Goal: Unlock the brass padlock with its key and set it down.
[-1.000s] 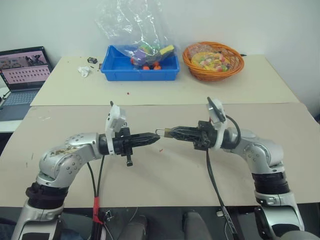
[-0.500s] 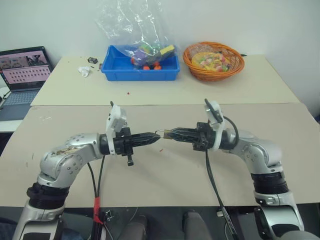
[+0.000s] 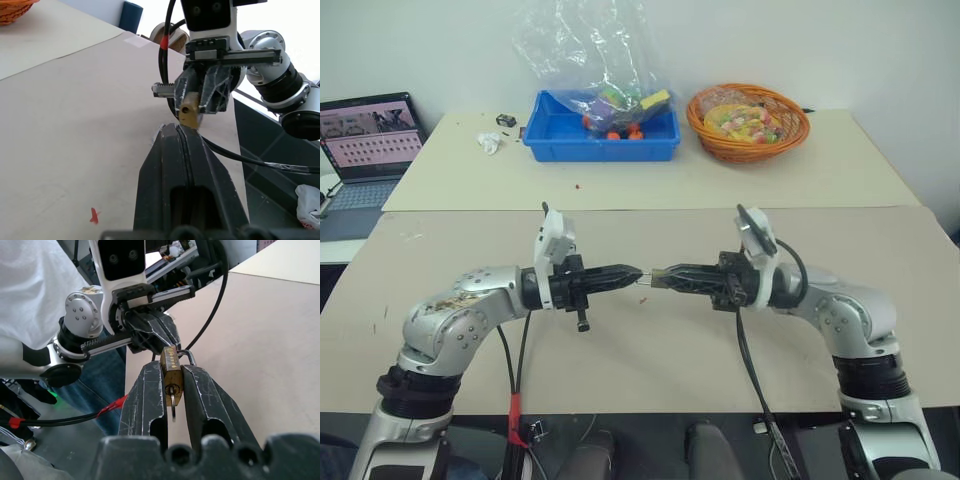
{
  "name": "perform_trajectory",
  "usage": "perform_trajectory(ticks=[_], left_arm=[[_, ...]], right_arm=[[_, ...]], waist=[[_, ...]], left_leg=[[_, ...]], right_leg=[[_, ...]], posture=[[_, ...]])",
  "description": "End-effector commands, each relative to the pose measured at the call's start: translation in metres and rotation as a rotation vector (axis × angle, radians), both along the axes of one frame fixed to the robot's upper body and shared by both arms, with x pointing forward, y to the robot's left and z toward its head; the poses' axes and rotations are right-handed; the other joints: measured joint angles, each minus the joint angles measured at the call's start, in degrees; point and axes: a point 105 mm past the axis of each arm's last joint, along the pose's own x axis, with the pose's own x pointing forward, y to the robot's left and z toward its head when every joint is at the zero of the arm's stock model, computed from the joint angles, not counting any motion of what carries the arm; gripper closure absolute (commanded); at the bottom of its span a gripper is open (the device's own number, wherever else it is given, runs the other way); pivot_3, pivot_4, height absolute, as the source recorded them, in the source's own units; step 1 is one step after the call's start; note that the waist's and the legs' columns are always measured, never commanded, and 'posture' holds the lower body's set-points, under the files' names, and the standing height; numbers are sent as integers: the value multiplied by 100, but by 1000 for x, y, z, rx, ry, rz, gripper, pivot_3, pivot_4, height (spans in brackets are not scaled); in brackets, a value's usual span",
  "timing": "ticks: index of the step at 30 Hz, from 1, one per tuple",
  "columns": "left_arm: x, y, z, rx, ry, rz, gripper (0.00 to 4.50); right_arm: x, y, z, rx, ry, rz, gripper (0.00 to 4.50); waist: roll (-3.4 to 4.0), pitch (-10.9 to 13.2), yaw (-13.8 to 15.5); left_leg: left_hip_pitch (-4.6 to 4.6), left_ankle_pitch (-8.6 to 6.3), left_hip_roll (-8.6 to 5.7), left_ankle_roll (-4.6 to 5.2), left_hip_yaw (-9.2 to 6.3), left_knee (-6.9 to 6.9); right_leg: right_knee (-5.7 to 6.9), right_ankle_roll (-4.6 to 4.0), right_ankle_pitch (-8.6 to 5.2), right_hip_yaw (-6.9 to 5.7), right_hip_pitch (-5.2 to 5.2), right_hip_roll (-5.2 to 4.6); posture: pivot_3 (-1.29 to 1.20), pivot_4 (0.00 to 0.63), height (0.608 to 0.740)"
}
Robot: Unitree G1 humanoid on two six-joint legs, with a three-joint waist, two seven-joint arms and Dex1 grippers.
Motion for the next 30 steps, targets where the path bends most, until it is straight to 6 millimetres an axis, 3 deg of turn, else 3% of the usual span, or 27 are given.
perform_trajectory(ticks=[1, 19, 30], left_arm=[[2, 1, 12, -2, -54, 9, 4469], [8, 2, 14, -6, -70, 36, 4469], [8, 3, 14, -5, -71, 48, 4469]], right_arm=[[-11, 5, 9, 36, -29, 49, 4345], [-3, 13, 31, 89, -54, 20, 4345], [18, 6, 28, 99, 2, -70, 4345]], waist=[[0, 0, 10], [0, 0, 14], [0, 0, 14]], left_leg=[[0, 0, 0, 0, 0, 0], [1, 0, 0, 1, 1, -1], [0, 0, 0, 1, 1, -1]], right_leg=[[0, 0, 0, 0, 0, 0], [-2, 0, 0, 1, 0, 0], [-2, 0, 0, 1, 0, 0]], posture=[[0, 150, 740], [0, 150, 740], [0, 150, 740]])
